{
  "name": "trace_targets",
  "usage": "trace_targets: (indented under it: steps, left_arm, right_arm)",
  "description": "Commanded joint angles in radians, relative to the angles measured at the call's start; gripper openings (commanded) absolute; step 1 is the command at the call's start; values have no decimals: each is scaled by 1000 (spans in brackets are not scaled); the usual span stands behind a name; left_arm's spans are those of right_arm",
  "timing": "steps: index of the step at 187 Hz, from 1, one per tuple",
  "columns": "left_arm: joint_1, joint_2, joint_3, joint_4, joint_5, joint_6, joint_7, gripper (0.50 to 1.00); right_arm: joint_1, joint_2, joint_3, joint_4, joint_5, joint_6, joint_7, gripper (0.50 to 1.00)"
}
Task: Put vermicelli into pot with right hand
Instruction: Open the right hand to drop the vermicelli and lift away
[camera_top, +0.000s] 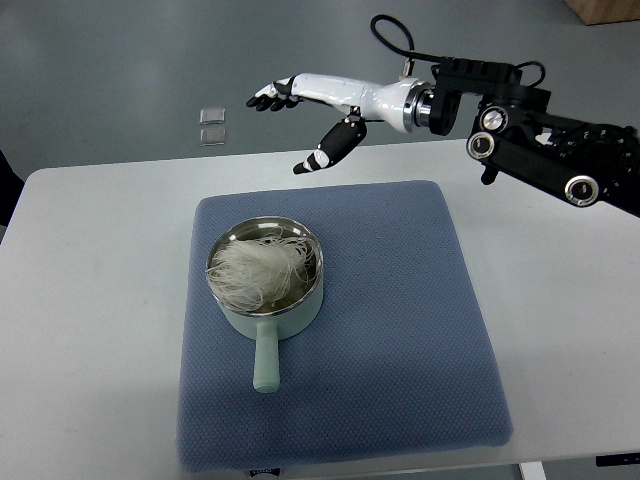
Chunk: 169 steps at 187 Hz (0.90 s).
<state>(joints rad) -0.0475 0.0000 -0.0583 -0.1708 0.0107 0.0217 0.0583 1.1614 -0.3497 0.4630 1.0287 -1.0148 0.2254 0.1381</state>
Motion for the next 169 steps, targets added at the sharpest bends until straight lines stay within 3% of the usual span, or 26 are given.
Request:
trace_targets:
  steps: [1,33,52,94,101,130,169]
  left_arm:
    - [0,0,0,0,0,1,0,1000]
    - [0,0,0,0,0,1,0,1000]
    - [0,0,0,0,0,0,0,1000]
    - [0,0,-2,-1,0,0,0,1000]
    - [0,0,-3,-1,0,0,0,1000]
    - [0,0,-3,-3,0,0,0,1000]
    - [0,0,-3,-4,0,0,0,1000]
  right_arm:
    - [-75,-3,89,-102,168,-28,-18,858]
    - [-184,34,197,-277,410,-158,-37,858]
    - [-226,77,204,-348,554,-182,-37,860]
    - [-282,74,204,-372,792,-209,-35,862]
    - [-286,77,204,-378,821,-225,-32,929]
    - [-321,81,206,-381,840,-270,-23,930]
    - [-333,81,204,-381,840,-268,-23,930]
